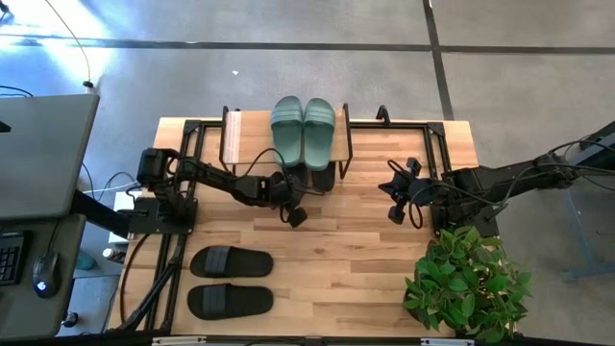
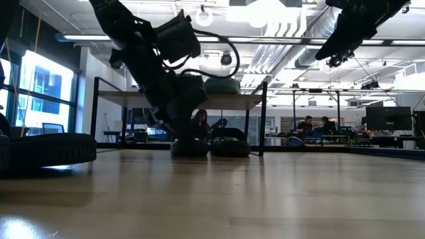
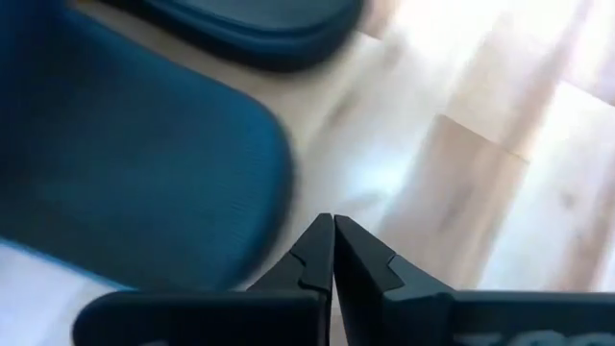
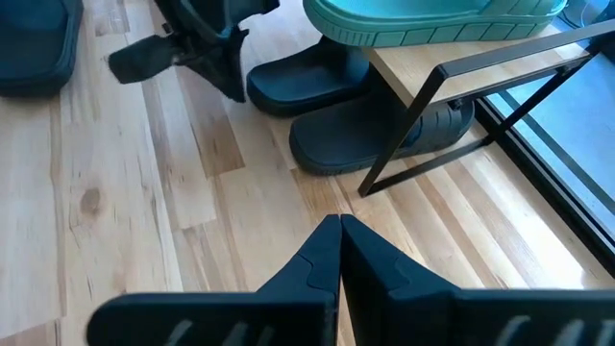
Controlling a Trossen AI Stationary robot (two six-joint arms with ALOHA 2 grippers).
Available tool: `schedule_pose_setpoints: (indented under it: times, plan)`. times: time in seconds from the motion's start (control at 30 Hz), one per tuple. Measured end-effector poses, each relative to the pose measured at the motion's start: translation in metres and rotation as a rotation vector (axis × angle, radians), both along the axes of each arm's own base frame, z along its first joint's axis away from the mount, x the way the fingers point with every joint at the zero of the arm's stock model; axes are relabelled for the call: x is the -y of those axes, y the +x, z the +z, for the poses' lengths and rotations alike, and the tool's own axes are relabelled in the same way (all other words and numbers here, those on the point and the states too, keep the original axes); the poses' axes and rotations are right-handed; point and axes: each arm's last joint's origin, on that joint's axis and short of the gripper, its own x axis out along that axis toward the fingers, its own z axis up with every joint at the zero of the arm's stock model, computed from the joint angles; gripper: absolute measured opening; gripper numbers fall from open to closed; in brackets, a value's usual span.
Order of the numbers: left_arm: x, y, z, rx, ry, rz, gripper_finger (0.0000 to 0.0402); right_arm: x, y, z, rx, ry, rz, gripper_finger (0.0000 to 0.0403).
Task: Pick and place slides into the shelf
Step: Put the black slide under the shelf
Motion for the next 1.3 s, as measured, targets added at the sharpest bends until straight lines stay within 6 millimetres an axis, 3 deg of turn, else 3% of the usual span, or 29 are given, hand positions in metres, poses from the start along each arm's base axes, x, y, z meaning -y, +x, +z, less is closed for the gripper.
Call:
schedule_pose_setpoints:
  times: [0.23,0.4,0.6,0.73,0.87,0.93,1.3]
  plan:
    - [0.026,0.002,0.007,0.023,-0.020,-0.071,0.0000,0.000,-0.001,-0.001,-0.011,0.003,-0.004,0.0000]
    - [0.038,-0.011,0.023,-0.003,0.036,0.075,0.0000,0.000,-0.002,-0.002,-0.018,0.014,-0.015,0.0000]
    - [0.032,-0.046,0.027,-0.016,0.032,0.356,0.0000,0.000,-0.002,-0.002,-0.020,0.025,-0.013,0.0000]
    - [0.034,-0.065,0.017,0.163,-0.058,0.375,0.0000,0.000,-0.004,-0.001,-0.018,0.030,-0.008,0.0000]
    - [0.034,-0.081,0.021,0.388,-0.101,0.376,0.0000,0.001,-0.009,0.000,-0.023,0.029,-0.008,0.0000]
    - [0.030,-0.090,0.018,0.409,-0.092,0.400,0.0000,0.002,-0.011,0.000,-0.024,0.024,-0.005,0.0000]
    - [0.009,-0.091,0.002,0.404,-0.074,0.521,0.0000,0.004,-0.016,0.004,0.001,-0.007,-0.022,0.0000]
